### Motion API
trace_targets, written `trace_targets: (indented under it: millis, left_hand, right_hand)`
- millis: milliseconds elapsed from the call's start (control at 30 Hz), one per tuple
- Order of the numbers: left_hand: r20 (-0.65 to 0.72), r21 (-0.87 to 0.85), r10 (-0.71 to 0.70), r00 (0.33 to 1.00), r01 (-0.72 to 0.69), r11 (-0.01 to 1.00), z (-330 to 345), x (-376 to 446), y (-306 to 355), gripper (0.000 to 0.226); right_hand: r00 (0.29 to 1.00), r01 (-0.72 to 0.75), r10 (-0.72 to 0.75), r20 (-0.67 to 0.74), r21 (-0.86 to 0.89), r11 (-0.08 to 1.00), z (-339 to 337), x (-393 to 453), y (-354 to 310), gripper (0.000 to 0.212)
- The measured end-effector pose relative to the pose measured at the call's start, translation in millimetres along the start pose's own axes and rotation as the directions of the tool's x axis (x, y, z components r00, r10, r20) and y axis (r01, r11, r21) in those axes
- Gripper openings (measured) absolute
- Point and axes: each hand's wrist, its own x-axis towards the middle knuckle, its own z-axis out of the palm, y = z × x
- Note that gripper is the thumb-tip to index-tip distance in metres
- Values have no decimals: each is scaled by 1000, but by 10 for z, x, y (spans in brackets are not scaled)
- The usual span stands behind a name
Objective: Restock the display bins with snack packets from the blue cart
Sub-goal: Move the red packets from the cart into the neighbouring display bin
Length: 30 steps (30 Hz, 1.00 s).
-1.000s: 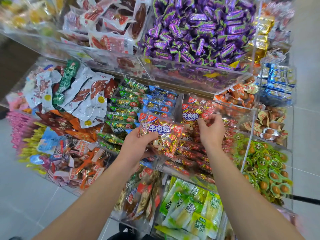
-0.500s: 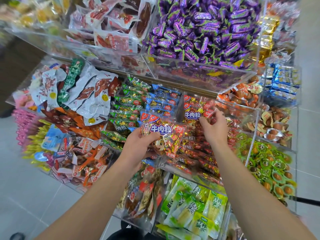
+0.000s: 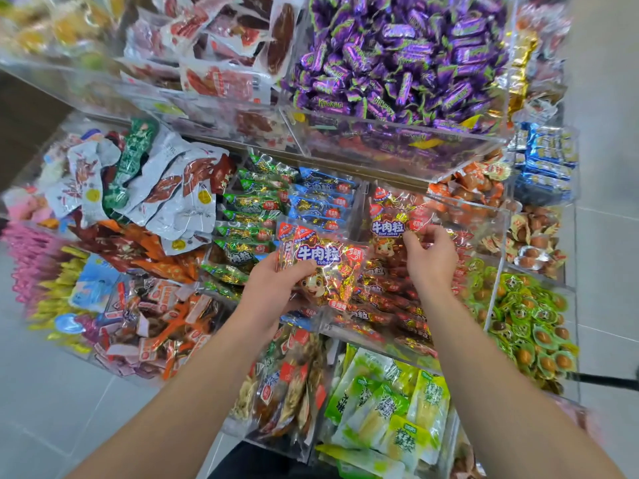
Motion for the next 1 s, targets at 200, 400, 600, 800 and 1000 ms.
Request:
trace_targets:
  millis: [200,400,600,800,1000]
  left_hand:
    - [16,11,2,1000,-2,1000,-35,60,70,40]
    - [19,16,-18,1000,17,1000,-47,82,131,38]
    - [12,29,-20,1000,20,999,-25,84,143,32]
    - [22,50,18,1000,-19,999,36,99,102,29]
    - [22,228,141,990,-143,963,200,36,68,64]
  right_hand:
    - [995,95,-93,37,-62,994,97,-18,-3,20]
    - [995,41,-18,98,-232,972,110,-3,15,30]
    - [981,-99,110,161,-79,992,-56,50,-69,45]
    - [992,-120,117,38,64,991,-327,-245,-240,32]
    - [789,-165,-3,615,216,962,-331,-757,-437,34]
